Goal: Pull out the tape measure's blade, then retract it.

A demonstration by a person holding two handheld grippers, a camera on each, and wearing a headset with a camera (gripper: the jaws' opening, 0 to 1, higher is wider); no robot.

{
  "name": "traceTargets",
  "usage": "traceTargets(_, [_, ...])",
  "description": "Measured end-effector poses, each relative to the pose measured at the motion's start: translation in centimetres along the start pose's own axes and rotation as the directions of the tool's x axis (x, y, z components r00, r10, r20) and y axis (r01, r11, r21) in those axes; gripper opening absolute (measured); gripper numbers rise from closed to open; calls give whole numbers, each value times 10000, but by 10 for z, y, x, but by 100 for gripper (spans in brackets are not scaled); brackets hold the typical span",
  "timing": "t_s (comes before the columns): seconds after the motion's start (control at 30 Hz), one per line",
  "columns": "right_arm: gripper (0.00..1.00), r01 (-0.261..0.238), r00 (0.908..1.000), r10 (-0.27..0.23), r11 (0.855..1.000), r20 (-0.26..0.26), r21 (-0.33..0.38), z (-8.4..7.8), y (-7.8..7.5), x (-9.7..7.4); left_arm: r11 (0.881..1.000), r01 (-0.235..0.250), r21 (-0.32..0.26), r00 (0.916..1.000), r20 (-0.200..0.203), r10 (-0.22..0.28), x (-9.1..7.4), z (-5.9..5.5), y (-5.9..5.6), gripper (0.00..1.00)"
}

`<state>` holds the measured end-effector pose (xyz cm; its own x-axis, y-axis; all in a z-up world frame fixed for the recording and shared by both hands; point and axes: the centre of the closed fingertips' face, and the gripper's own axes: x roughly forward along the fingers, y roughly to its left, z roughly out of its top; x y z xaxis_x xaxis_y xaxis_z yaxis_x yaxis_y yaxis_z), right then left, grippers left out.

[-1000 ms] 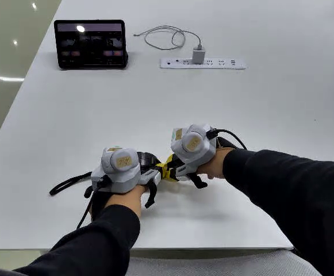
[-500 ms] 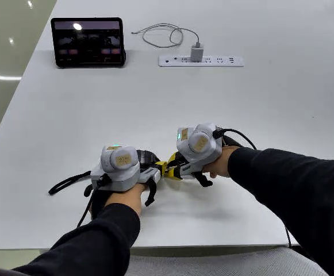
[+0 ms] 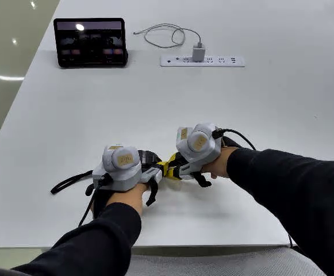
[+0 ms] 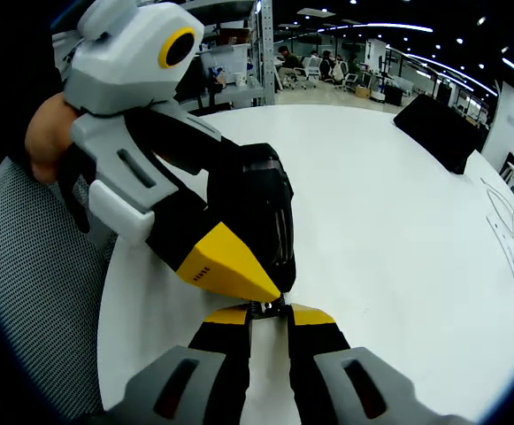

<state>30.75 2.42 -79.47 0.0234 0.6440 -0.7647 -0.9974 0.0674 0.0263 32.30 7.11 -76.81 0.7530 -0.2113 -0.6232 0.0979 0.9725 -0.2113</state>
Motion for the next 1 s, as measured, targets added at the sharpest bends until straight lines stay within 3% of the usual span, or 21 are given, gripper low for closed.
traceTargets(0.77, [11,66,10000,-68,9994,-73,-331,0,1,1,9999,49,97,9998,196,-51,1,2,0,64])
traceTargets(0.83, [11,65,9999,-69,9989,-83,-471,0,1,1,9997,184,140,9991,371,-189,0,2,0,64])
traceTargets(1.0, [12,225,9997,-228,9958,-26,-890,2,3,-1,9977,627,269,9976,263,-634,0,2,-1,64])
